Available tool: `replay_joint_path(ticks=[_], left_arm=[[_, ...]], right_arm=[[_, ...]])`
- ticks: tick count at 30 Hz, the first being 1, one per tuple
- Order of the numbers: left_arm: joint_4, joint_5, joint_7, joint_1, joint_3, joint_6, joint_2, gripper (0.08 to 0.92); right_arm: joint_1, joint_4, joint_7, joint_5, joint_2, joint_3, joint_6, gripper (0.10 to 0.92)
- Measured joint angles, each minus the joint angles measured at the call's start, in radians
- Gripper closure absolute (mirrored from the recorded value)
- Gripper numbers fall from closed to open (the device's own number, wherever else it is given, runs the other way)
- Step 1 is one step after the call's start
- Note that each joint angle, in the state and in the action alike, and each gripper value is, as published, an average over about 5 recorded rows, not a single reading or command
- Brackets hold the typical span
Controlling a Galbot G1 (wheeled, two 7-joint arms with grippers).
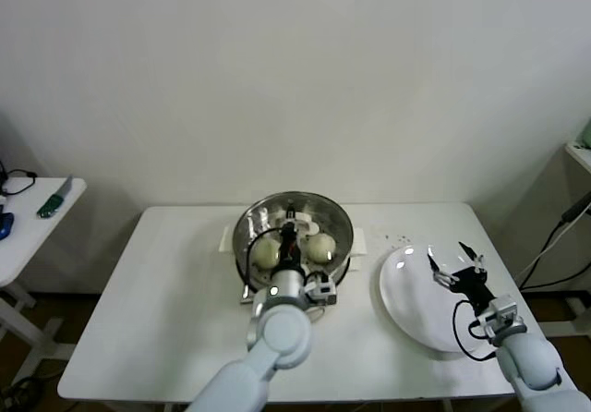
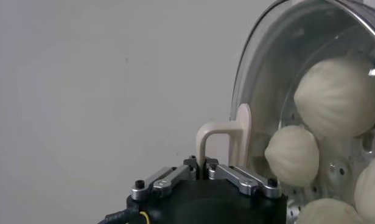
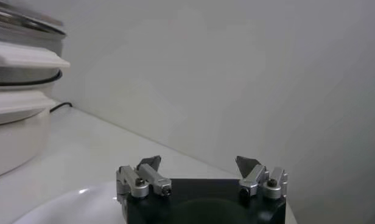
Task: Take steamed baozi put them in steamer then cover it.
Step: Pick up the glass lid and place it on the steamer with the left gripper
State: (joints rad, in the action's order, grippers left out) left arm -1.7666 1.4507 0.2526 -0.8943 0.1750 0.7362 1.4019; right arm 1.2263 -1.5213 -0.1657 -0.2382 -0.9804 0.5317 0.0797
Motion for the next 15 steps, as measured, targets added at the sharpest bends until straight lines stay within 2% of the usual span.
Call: replay_joint_path(ticks=[15], left_arm=[[0.038,0.018,0.002,0.010,0.003,0.001,0.014,0.854]], right_arm=[[0.001,0.000,-0.002,0.011,-0.007,-0.004,0.006,0.203]])
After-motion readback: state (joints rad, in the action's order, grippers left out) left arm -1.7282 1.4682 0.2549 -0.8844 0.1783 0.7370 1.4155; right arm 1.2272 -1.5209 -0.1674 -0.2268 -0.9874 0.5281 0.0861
